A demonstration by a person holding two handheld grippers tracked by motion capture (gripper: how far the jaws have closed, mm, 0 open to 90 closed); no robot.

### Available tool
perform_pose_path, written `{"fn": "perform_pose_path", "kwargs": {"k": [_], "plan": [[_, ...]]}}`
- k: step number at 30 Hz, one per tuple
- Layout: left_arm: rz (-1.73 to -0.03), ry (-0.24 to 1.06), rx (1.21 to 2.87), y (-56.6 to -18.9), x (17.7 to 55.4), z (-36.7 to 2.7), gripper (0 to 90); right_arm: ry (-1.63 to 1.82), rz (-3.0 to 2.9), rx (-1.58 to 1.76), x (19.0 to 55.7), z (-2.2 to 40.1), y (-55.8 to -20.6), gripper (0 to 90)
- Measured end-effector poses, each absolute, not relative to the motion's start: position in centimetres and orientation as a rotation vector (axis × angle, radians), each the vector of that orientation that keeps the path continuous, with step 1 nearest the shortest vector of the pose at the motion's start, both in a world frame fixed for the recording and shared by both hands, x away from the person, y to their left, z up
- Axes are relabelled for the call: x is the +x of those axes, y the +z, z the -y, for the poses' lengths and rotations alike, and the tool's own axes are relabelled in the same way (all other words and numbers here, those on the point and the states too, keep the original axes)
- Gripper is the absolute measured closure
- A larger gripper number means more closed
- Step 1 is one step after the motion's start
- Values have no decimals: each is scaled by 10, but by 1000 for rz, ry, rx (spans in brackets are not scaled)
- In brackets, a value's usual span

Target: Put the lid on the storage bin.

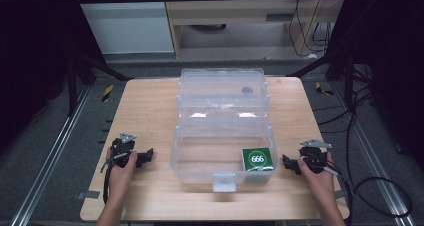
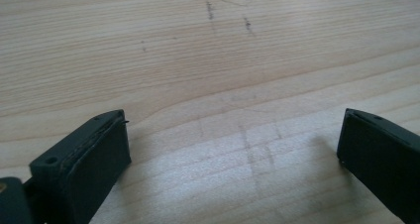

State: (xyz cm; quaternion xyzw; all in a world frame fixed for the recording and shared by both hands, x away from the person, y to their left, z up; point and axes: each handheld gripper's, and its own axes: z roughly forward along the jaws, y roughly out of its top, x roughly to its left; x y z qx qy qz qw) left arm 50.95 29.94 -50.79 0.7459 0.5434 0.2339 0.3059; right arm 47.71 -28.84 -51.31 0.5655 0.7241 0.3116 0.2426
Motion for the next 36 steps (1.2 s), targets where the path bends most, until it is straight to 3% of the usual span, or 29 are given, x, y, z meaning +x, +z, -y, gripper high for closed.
{"fn": "perform_pose_path", "kwargs": {"k": [6,15,21,28,36], "plan": [[-1302,515,2077,-500,506,-302,39,775,-2115,1426,477,289,-498,68],[-997,488,2312,-439,490,-284,40,502,-2286,1037,476,277,-420,108],[-778,482,2359,-386,472,-265,40,388,-2370,805,487,258,-364,140],[-580,431,2436,-353,451,-226,58,368,-2426,614,514,234,-295,345],[-459,415,2515,-338,453,-202,116,369,-2447,466,537,200,-255,491]]}}
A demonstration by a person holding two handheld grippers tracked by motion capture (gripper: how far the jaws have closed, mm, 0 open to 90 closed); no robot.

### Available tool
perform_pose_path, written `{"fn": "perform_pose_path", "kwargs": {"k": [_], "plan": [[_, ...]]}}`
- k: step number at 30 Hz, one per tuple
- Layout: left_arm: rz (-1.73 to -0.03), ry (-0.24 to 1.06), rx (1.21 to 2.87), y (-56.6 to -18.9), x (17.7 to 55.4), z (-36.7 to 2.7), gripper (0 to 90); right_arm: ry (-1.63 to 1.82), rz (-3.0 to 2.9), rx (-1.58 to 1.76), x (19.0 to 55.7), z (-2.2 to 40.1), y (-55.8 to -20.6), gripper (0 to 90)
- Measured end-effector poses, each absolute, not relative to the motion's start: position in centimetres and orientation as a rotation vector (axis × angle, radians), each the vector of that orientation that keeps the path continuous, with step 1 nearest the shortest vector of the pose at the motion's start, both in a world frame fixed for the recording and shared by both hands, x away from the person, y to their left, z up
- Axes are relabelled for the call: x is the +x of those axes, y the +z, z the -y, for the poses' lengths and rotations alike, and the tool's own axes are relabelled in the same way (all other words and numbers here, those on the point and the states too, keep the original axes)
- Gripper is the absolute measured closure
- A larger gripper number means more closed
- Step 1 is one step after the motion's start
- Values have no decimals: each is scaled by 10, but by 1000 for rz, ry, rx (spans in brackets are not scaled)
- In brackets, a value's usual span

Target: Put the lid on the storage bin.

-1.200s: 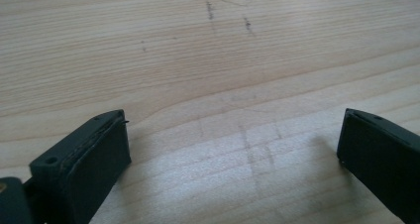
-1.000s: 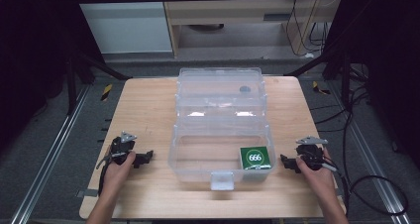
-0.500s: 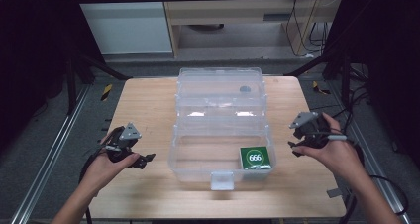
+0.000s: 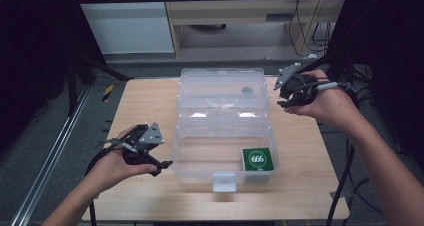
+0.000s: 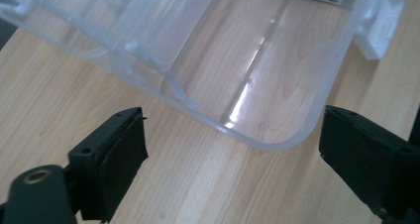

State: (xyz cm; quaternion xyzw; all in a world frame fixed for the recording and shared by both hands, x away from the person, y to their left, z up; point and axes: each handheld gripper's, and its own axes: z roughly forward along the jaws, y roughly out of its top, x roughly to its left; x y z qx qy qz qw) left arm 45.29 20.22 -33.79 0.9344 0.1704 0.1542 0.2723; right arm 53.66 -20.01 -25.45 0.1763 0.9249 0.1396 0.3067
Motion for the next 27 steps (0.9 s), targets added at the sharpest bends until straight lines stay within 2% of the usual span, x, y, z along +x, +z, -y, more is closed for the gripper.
{"fn": "perform_pose_path", "kwargs": {"k": [6,16,27], "plan": [[-378,377,2547,-336,453,-185,153,361,-2494,365,548,178,-252,558],[-261,310,2644,-350,455,-158,166,259,-2608,188,564,129,-280,601],[-186,287,2718,-363,453,-142,167,214,-2659,155,574,120,-295,708]]}}
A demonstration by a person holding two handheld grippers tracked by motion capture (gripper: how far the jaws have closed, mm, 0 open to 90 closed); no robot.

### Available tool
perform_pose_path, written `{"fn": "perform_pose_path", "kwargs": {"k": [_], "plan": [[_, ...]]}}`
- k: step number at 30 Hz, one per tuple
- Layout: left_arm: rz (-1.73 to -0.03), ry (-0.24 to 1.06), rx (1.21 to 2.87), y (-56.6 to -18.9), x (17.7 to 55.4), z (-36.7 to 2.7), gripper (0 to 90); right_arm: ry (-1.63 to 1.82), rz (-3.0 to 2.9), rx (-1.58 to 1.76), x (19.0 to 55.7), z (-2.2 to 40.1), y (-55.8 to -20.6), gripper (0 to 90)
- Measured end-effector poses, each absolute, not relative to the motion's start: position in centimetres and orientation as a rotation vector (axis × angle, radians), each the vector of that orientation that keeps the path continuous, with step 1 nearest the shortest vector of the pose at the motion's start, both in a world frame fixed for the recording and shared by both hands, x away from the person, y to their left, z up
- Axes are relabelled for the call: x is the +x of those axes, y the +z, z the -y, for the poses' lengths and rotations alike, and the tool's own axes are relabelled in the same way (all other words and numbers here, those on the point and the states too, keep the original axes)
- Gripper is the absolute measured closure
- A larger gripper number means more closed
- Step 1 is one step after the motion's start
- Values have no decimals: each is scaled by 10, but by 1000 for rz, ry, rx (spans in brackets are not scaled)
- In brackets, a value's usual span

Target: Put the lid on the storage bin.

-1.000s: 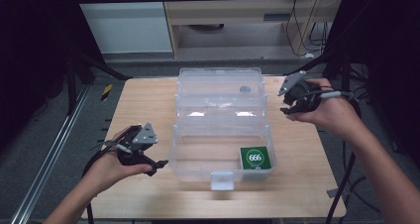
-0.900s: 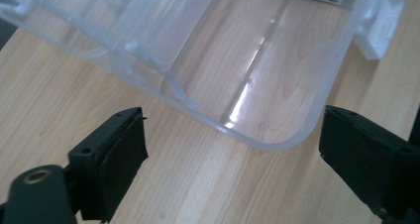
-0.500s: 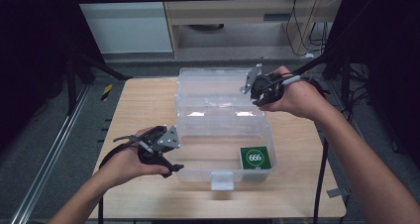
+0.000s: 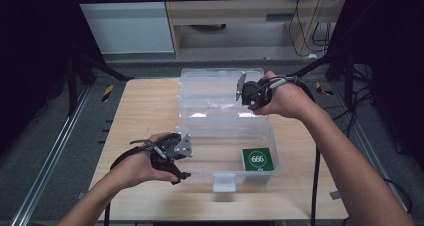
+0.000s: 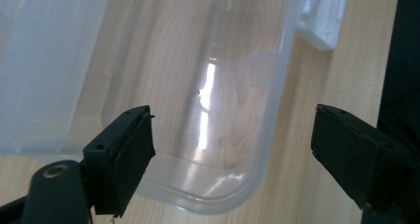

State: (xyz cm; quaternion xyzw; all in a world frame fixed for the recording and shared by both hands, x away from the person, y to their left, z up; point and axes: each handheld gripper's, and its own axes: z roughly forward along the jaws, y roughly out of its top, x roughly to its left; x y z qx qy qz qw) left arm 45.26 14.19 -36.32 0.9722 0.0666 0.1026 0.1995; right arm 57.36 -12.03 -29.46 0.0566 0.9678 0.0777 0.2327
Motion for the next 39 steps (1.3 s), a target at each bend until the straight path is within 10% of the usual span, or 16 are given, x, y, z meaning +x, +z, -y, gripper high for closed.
{"fn": "perform_pose_path", "kwargs": {"k": [33,39], "plan": [[-56,149,2855,-395,456,-121,820,169,-2650,73,577,117,-299,832],[-97,183,2841,-396,453,-122,831,159,-2641,49,576,114,-299,845]]}}
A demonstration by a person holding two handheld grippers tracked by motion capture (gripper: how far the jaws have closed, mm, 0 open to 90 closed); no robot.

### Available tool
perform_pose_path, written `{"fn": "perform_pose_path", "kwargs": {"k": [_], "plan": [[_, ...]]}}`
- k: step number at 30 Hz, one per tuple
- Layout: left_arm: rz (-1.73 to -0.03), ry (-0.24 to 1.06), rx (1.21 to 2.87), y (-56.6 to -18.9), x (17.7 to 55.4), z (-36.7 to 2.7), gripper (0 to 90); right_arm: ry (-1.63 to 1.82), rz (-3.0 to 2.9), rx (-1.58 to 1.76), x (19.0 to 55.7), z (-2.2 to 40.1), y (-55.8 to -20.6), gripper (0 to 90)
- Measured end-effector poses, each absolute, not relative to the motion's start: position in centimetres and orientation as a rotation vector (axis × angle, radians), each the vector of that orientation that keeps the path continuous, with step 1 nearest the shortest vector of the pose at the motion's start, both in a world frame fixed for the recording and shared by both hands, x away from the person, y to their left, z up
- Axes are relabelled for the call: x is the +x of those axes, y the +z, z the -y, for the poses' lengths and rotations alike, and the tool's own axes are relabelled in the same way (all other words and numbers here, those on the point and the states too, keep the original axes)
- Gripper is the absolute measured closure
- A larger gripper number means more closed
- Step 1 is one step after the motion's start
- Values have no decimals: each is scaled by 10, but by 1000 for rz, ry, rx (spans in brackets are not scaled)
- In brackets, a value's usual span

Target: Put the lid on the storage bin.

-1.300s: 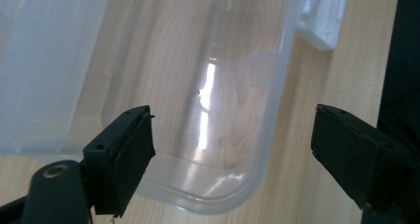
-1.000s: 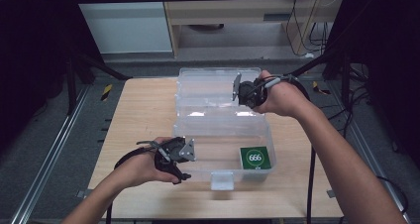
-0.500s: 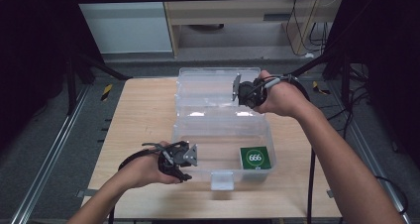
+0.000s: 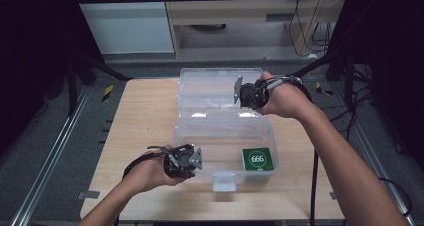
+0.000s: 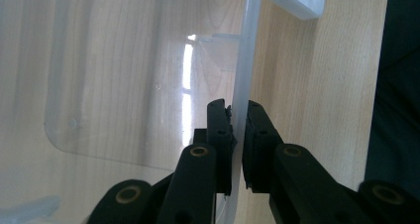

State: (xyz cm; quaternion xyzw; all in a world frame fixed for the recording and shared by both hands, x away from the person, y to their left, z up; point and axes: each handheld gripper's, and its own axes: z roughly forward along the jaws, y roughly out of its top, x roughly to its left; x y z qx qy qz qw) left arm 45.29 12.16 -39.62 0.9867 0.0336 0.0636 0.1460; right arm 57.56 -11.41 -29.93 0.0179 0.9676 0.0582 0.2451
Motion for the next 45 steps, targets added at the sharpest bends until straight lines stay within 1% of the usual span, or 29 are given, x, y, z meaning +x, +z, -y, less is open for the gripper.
{"fn": "perform_pose_path", "kwargs": {"k": [3,6,15,18,23,26,33,45], "plan": [[-127,190,2827,-397,453,-123,829,150,-2639,34,573,112,-298,854],[-141,245,2827,-397,449,-122,822,173,-2631,20,567,112,-297,864],[-160,247,2822,-398,448,-122,818,224,-2614,-22,548,114,-291,871],[-162,264,2810,-398,447,-122,813,237,-2600,-34,534,115,-289,871],[-161,307,2816,-399,445,-121,808,277,-2592,-39,524,119,-288,869],[-184,293,2813,-399,445,-121,808,273,-2594,-32,525,120,-288,867],[-176,300,2815,-398,448,-119,808,313,-2600,6,537,124,-290,867],[-193,307,2803,-400,447,-120,799,318,-2552,-1,514,122,-291,869]]}}
